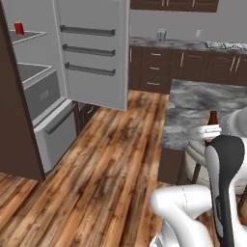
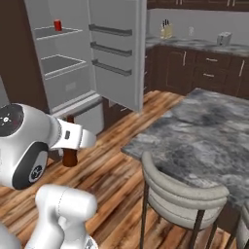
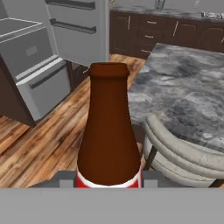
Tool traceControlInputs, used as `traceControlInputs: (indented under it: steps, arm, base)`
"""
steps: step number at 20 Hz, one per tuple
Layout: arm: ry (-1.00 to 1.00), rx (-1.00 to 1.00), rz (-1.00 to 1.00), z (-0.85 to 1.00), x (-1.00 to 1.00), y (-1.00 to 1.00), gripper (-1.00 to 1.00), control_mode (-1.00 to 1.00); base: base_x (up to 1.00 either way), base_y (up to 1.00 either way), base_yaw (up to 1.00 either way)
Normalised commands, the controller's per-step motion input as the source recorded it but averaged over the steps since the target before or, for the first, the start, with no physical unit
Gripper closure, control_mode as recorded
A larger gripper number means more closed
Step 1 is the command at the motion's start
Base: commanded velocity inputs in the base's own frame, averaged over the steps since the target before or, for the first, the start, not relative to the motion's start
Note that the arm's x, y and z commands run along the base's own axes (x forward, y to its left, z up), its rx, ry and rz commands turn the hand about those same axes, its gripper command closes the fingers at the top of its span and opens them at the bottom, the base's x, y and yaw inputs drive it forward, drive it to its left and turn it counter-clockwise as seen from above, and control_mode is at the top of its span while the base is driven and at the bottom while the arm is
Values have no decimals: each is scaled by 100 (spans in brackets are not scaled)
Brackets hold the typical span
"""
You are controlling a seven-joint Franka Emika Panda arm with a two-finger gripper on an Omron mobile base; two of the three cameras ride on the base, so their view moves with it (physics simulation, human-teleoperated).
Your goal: Open the fridge, grab two sodas, and place both sodas inside the bowl with ice on the dining counter.
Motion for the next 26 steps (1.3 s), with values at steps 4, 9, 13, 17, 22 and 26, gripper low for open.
traceControlInputs:
  steps: [4,9,13,17,22,26]
  arm:
    - [0,0,0,0,0,0,100,100]
    - [0,0,0,0,0,0,100,100]
    - [0,0,0,0,0,0,100,100]
    - [0,0,0,0,0,0,100,100]
    - [0,0,0,0,0,0,100,100]
    - [0,0,0,0,0,0,100,100]
  base:
    - [-100,-33,-15]
    - [-84,-89,-15]
    - [-59,-100,-16]
    - [-42,-100,-20]
    - [-29,-100,-23]
    - [-8,-100,-28]
